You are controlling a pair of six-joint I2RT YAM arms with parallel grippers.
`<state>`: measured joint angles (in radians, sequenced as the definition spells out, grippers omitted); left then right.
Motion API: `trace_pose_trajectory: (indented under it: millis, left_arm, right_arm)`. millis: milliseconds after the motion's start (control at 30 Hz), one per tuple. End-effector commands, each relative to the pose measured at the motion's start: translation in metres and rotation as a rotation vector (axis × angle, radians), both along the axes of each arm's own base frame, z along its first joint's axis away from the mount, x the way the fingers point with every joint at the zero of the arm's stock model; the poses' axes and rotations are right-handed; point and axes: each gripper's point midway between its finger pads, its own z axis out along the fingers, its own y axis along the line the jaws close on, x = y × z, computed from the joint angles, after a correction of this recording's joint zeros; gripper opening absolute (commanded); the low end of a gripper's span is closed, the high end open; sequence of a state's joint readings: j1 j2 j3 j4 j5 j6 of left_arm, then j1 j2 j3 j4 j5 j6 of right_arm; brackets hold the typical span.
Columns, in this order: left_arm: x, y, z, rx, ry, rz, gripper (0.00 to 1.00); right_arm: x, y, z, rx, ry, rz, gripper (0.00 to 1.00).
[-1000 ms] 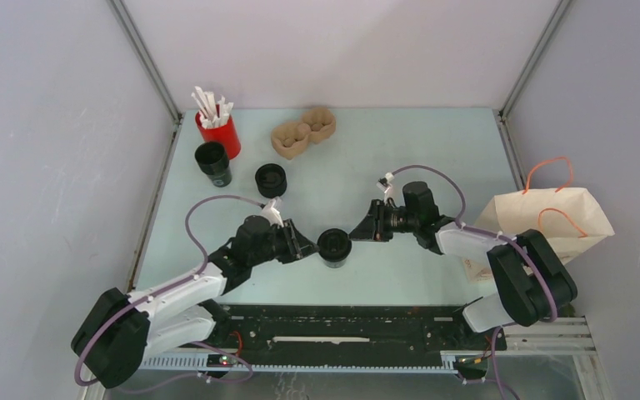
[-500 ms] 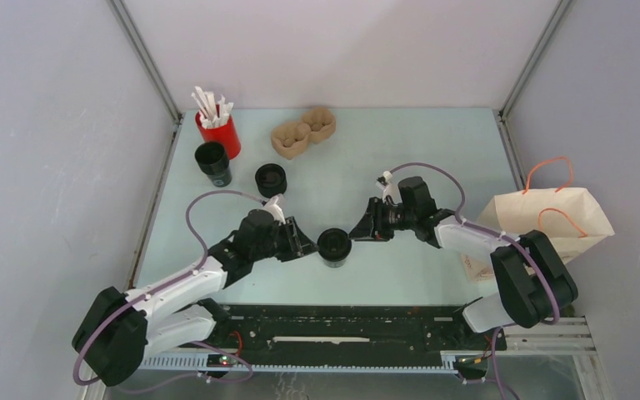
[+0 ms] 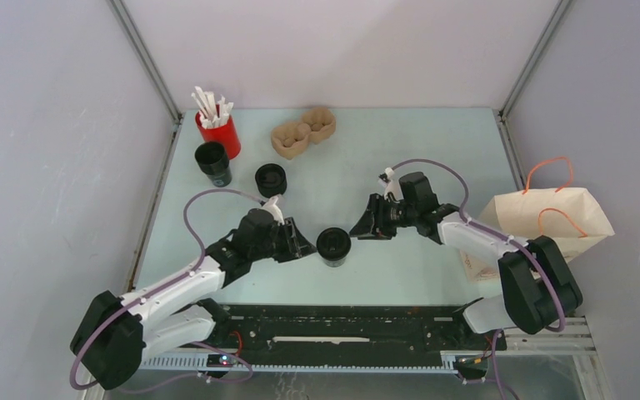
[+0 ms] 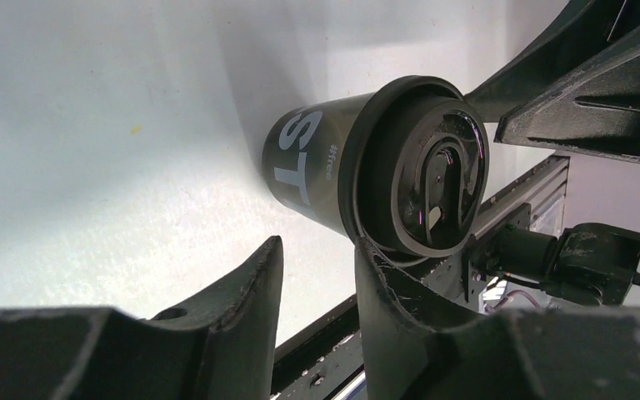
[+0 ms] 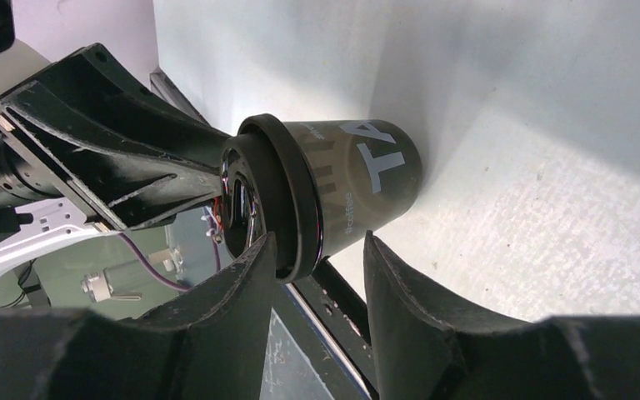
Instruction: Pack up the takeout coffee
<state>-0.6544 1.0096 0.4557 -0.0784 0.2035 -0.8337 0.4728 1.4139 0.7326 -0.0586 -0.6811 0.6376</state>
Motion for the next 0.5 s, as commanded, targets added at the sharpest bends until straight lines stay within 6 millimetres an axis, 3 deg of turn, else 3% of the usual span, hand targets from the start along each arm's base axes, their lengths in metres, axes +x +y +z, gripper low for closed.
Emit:
trace_pose_trajectory:
  millis: [0,100,267,467]
  left_arm:
    - [0.011,-0.003,0.037,-0.022,-0.105,-0.002,0.43]
    - [0.011,0.004,0.045,-0.011,-0.122,0.015,0.46]
    - [0.010,-0.001,0.062,-0.076,-0.145,0.000,0.61]
    - [0.017,-0.024,0.061,-0.144,-0.109,-0.051,0.61]
  right_arm:
    - [0.006,0.000,0.025,0.017,-0.060,-0.003,0.52]
    - [0.006,-0.006,0.031,0.004,-0.064,-0.014,0.56]
    - [-0.005,-0.005,0.035,0.012,-0.023,-0.002,0.83]
    - [-0.007,0.006,0.028,0.019,-0.005,0.021,0.86]
